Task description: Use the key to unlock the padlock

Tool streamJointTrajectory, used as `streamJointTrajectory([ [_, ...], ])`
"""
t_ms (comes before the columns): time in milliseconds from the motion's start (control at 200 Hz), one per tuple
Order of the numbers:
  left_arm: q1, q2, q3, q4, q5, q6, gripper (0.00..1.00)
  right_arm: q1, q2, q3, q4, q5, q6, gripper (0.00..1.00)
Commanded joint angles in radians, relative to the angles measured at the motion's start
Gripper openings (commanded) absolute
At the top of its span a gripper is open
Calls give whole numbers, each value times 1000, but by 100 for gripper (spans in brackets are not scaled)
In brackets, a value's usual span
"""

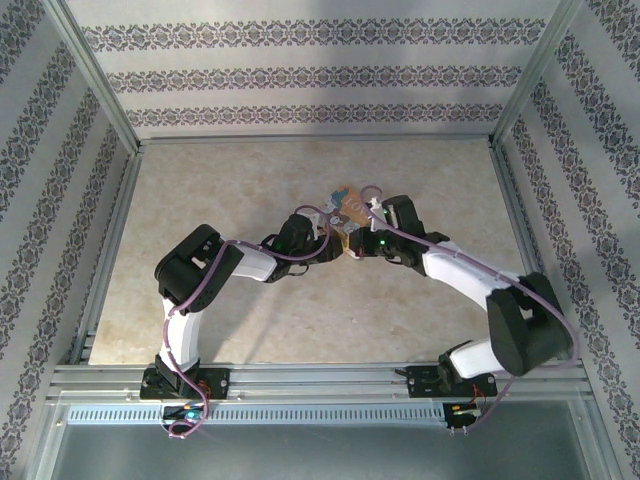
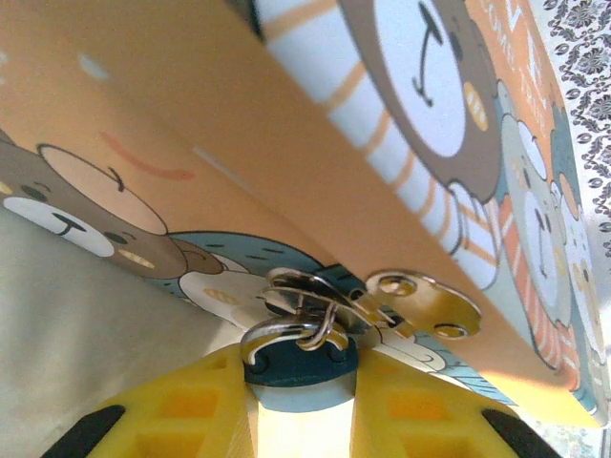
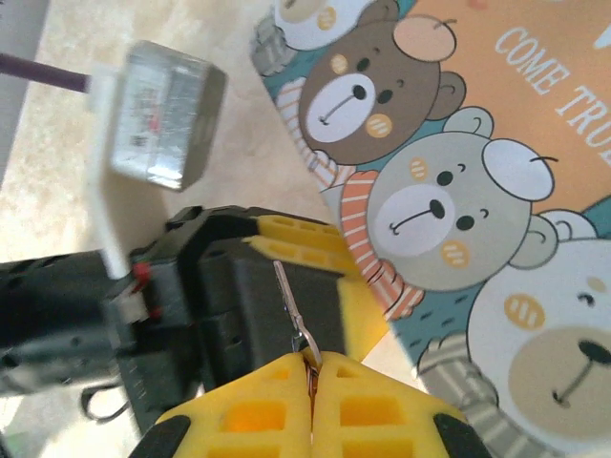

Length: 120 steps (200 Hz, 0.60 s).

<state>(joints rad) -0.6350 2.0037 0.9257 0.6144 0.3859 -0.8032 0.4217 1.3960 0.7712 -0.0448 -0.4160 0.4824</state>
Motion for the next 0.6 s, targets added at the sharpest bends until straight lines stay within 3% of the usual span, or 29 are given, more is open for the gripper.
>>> streamJointTrajectory([
  [0,-11,-50,-13,79,20,-30,25,12,-87,-69,-28,31,-25,0],
  [290,-11,-69,-5,64,67,-102,25,108,-190,-266,44,169,-72,0],
  [595,-11,-75,4,37,86,-124,25,204,-83,-289,175,317,-124,0],
])
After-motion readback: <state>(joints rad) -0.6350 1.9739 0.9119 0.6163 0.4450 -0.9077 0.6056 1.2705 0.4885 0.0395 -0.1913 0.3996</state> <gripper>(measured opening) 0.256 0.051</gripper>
